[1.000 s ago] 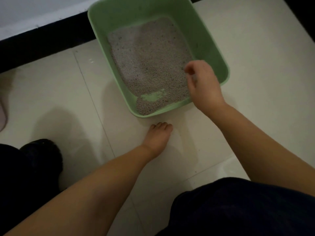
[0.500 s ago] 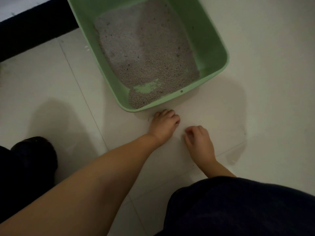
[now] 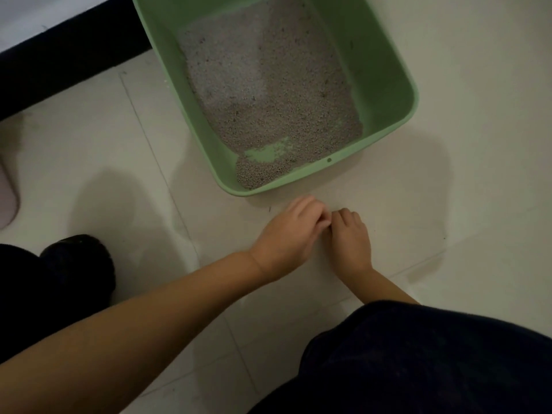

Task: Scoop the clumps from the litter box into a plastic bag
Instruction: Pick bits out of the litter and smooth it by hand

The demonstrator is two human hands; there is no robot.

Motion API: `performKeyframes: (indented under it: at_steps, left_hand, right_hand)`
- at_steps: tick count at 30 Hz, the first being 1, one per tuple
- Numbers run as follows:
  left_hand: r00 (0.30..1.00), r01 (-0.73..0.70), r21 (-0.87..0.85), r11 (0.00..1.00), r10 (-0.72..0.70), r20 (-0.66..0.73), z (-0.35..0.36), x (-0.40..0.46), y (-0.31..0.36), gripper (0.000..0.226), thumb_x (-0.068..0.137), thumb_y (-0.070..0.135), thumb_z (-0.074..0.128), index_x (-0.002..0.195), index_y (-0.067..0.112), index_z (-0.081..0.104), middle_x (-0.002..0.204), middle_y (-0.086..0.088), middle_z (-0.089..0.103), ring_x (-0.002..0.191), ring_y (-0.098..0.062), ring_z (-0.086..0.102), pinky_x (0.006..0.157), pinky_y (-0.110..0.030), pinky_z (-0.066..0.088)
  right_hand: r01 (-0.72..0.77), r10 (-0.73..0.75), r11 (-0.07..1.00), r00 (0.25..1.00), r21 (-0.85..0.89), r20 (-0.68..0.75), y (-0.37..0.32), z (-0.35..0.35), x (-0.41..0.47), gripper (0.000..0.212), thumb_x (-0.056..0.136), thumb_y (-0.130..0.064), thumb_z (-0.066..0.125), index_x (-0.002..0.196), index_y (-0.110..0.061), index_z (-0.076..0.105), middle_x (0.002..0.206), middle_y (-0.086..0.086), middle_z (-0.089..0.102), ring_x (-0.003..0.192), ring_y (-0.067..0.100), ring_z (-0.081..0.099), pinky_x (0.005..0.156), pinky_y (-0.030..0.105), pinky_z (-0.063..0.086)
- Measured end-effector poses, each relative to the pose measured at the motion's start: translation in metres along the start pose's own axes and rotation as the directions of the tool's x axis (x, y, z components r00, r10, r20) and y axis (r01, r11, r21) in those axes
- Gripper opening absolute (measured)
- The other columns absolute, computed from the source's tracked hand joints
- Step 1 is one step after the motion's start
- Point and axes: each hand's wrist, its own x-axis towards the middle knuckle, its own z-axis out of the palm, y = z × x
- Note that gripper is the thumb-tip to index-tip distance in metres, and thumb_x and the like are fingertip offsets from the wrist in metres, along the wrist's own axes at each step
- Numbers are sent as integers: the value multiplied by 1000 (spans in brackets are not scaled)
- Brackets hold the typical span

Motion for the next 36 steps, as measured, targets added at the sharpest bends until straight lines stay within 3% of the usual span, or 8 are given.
performKeyframes:
  at_steps: [5, 11, 14, 17, 19, 23, 28, 36]
  left_hand:
    - [926, 22, -42, 999, -37, -376, -63, 42, 4, 18, 91, 8, 42, 84, -4, 54, 82, -4, 44, 74, -10, 37, 74, -9, 29]
    - [908, 415, 276, 867, -376, -184, -84, 74, -47, 23, 92, 8, 47, 115, 4, 50, 114, -16, 53, 109, -31, 47, 92, -44, 40]
    - [940, 236, 234, 943, -161, -301, -83, 56, -34, 22, 90, 10, 49, 110, 4, 56, 100, -14, 58, 95, -29, 51, 83, -38, 41]
    - [931, -74, 212, 974, 144, -336, -64, 20, -10, 16, 89, 7, 50, 94, -1, 62, 80, -15, 57, 78, -23, 45, 72, -30, 37]
    - [966, -134, 176, 975, 168, -195, -40, -4, -6, 17, 90, 10, 49, 92, 1, 63, 78, -13, 57, 76, -23, 45, 70, -29, 38]
    - [994, 74, 186, 980, -89, 71, 9, -28, -37, 27, 86, 24, 42, 88, 8, 63, 79, -9, 63, 76, -29, 58, 69, -31, 42]
    - [948, 231, 334, 914, -288, 133, 35, -16, -56, 27, 80, 26, 45, 90, 10, 65, 85, -11, 64, 80, -32, 61, 67, -35, 49]
    - [945, 227, 353, 908, -293, 144, 42, -4, -58, 20, 76, 20, 69, 93, 11, 64, 94, -9, 63, 94, -31, 57, 77, -37, 42]
  right_hand:
    - [-103, 96, 960, 995, 262, 40, -3, -30, 3, 12, 94, -10, 50, 94, -2, 59, 94, 12, 57, 92, 29, 52, 69, 18, 25]
    - [93, 46, 907, 947, 411, -317, -45, -102, 29, 11, 93, -11, 49, 92, -4, 57, 87, 2, 53, 80, 8, 45, 71, 21, 39]
    - [208, -33, 914, 894, 348, -447, -64, -122, 70, 13, 92, -9, 47, 93, 0, 58, 88, 1, 50, 82, 11, 46, 73, 20, 37]
    - [188, -156, 974, 960, 124, -234, -63, -111, 112, 24, 91, -7, 46, 106, -5, 64, 101, 14, 58, 98, 29, 54, 86, 37, 43]
    - [207, -178, 973, 957, 107, -230, -57, -106, 110, 26, 90, -8, 47, 109, -8, 65, 102, 15, 58, 98, 28, 55, 87, 37, 44]
    - [244, -130, 931, 916, 272, -379, -41, -88, 45, 18, 89, -10, 48, 96, -5, 64, 83, -3, 52, 72, 2, 42, 66, 15, 34]
    - [50, -56, 977, 998, 206, 22, 6, -10, -13, 18, 86, -9, 61, 103, -4, 64, 94, 12, 59, 87, 25, 57, 76, 36, 51]
    - [34, -32, 993, 999, 115, -18, 8, 2, -5, 6, 82, -7, 67, 87, -3, 65, 83, 14, 60, 77, 30, 57, 60, 31, 47]
